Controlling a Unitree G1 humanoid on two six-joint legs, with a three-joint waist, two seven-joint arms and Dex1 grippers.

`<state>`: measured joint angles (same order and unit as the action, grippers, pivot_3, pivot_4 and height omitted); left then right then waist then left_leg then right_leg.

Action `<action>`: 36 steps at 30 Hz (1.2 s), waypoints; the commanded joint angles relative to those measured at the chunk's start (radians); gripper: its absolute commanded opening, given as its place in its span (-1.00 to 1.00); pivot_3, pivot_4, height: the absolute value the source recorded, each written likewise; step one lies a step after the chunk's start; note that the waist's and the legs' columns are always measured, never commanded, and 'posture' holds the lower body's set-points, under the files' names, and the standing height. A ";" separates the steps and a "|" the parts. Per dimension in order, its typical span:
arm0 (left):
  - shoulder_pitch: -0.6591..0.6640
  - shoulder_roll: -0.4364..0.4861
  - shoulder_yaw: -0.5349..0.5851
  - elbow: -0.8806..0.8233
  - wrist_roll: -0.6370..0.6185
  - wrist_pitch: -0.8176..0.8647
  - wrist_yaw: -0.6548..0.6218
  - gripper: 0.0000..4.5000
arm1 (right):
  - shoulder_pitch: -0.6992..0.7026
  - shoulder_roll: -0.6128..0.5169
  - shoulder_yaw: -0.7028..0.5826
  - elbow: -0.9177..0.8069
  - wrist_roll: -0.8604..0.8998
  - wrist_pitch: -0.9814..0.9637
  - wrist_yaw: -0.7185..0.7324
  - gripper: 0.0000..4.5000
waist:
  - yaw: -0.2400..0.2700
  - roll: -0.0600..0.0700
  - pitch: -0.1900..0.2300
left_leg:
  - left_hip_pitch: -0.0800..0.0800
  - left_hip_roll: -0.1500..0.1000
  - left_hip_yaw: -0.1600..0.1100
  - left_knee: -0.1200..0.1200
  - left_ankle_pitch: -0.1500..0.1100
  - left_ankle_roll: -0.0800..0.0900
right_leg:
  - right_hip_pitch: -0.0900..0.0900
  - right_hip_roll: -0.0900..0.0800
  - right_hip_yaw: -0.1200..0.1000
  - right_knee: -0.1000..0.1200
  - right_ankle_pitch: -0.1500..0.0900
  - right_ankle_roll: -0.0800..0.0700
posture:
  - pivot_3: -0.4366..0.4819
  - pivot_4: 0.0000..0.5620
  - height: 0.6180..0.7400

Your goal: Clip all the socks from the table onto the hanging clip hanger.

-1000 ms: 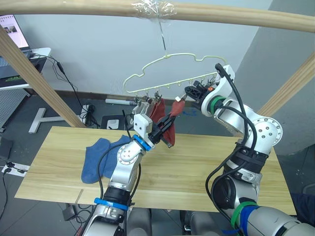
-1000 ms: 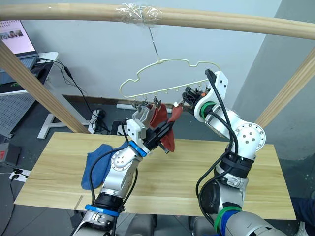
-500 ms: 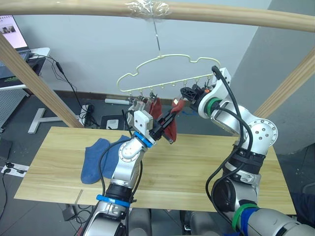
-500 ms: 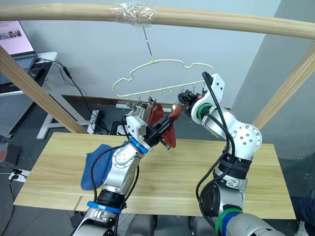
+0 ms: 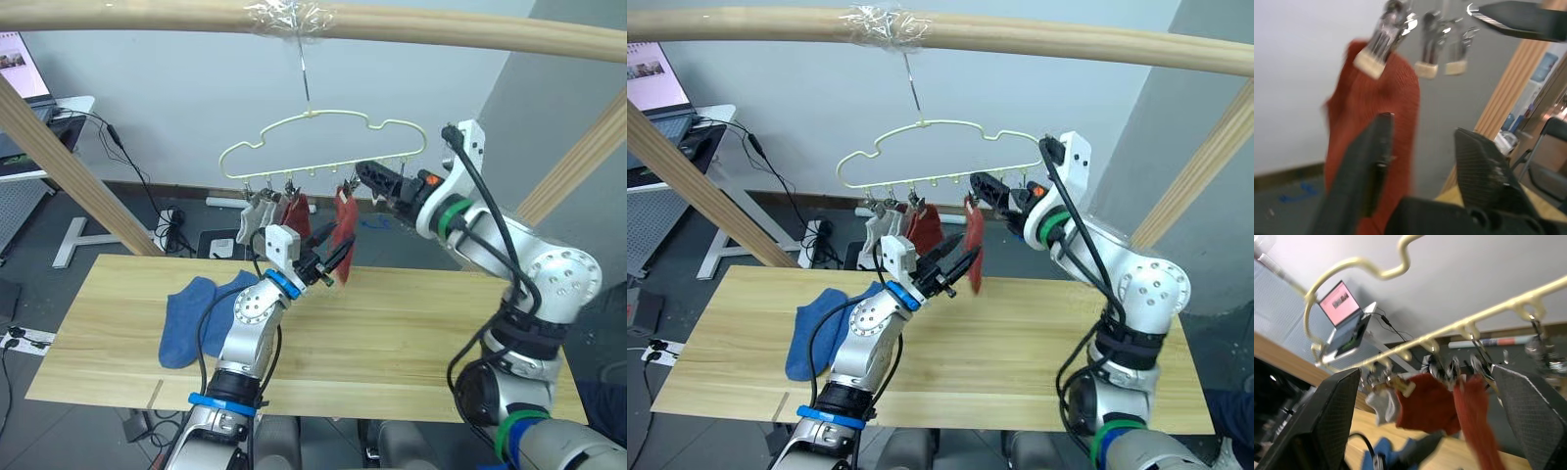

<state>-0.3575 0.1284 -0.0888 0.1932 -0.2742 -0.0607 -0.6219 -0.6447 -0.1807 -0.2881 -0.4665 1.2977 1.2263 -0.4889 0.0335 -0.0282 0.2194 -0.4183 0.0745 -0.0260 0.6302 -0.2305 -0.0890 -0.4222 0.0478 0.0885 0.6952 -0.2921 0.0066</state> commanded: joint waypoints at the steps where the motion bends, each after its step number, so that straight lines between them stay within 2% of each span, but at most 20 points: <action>1: 0.010 0.041 0.024 -0.079 -0.049 0.080 -0.035 0.60 | 0.070 -0.057 0.079 -0.131 -0.106 -0.058 0.042 1.00 | -0.009 0.000 0.000 | 0.000 0.000 0.000 0.000 0.000 0.000 | 0.000 0.000 0.000 0.000 0.000 0.000 | 0.22 -0.37 1.00; 4: 0.030 0.109 0.045 -0.136 -0.074 0.149 -0.069 0.99 | 0.146 -0.114 0.231 -0.198 -0.328 -0.160 0.086 1.00 | -0.020 0.000 0.000 | 0.001 0.000 0.001 0.000 0.000 0.000 | 0.000 0.000 0.001 0.001 -0.002 0.004 | 0.22 -0.35 1.00; 5: 0.036 0.131 0.054 -0.159 -0.082 0.172 -0.075 0.99 | 0.167 -0.117 0.281 -0.206 -0.402 -0.205 0.096 1.00 | -0.025 0.000 0.000 | 0.002 0.001 0.001 0.000 0.000 0.000 | 0.000 0.001 0.001 0.001 -0.002 0.004 | 0.22 -0.34 1.00; 7: 0.059 0.191 0.069 -0.248 -0.119 0.229 -0.110 1.00 | 0.210 -0.048 0.351 -0.185 -0.535 -0.326 0.080 0.84 | -0.034 0.000 0.000 | 0.002 0.002 0.000 0.000 0.000 0.000 | 0.000 0.002 0.001 0.002 -0.003 0.005 | 0.24 -0.33 1.00; 10: 0.068 0.246 0.097 -0.334 -0.162 0.291 -0.124 1.00 | 0.211 -0.018 0.448 -0.144 -0.701 -0.420 0.099 0.46 | -0.035 0.000 0.000 | 0.002 0.004 0.000 0.000 0.000 -0.001 | -0.001 0.004 0.001 0.002 -0.003 0.005 | 0.26 -0.31 1.00; 15: 0.068 0.286 0.138 -0.414 -0.206 0.359 -0.108 1.00 | 0.205 0.039 0.481 -0.068 -0.842 -0.523 0.141 0.46 | -0.029 0.000 0.000 | 0.002 0.002 0.001 0.001 0.000 -0.001 | 0.000 0.002 0.001 0.002 -0.003 0.005 | 0.27 -0.30 1.00; 18: 0.074 0.286 0.143 -0.432 -0.206 0.366 -0.097 1.00 | 0.199 0.066 0.481 -0.037 -0.902 -0.557 0.170 0.20 | -0.024 0.000 0.000 | 0.002 0.002 0.001 0.001 0.000 -0.001 | 0.000 0.001 0.001 0.001 -0.003 0.005 | 0.29 -0.30 1.00; 22: 0.075 0.277 0.137 -0.448 -0.196 0.363 -0.081 1.00 | 0.179 0.095 0.479 0.006 -0.960 -0.583 0.212 -0.41 | -0.018 0.000 0.000 | 0.002 0.002 0.001 0.001 0.000 -0.001 | 0.000 0.002 0.001 0.001 -0.002 0.004 | 0.29 -0.30 1.00; 36: 0.100 0.282 0.142 -0.451 -0.190 0.328 -0.081 1.00 | 0.113 0.190 0.466 0.157 -1.097 -0.632 0.301 -0.41 | -0.008 0.000 0.000 | 0.002 0.002 0.001 0.001 0.000 -0.001 | 0.000 0.002 0.001 0.002 -0.001 0.003 | 0.37 -0.29 1.00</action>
<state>-0.2626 0.4060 0.0430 -0.2262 -0.4632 0.2937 -0.6933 -0.5128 0.0000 0.1910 -0.3087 0.2206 0.6211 -0.1942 0.0251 -0.0278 0.2196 -0.4162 0.0770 -0.0251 0.6308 -0.2301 -0.0897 -0.4227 0.0494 0.0894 0.6968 -0.2928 0.0082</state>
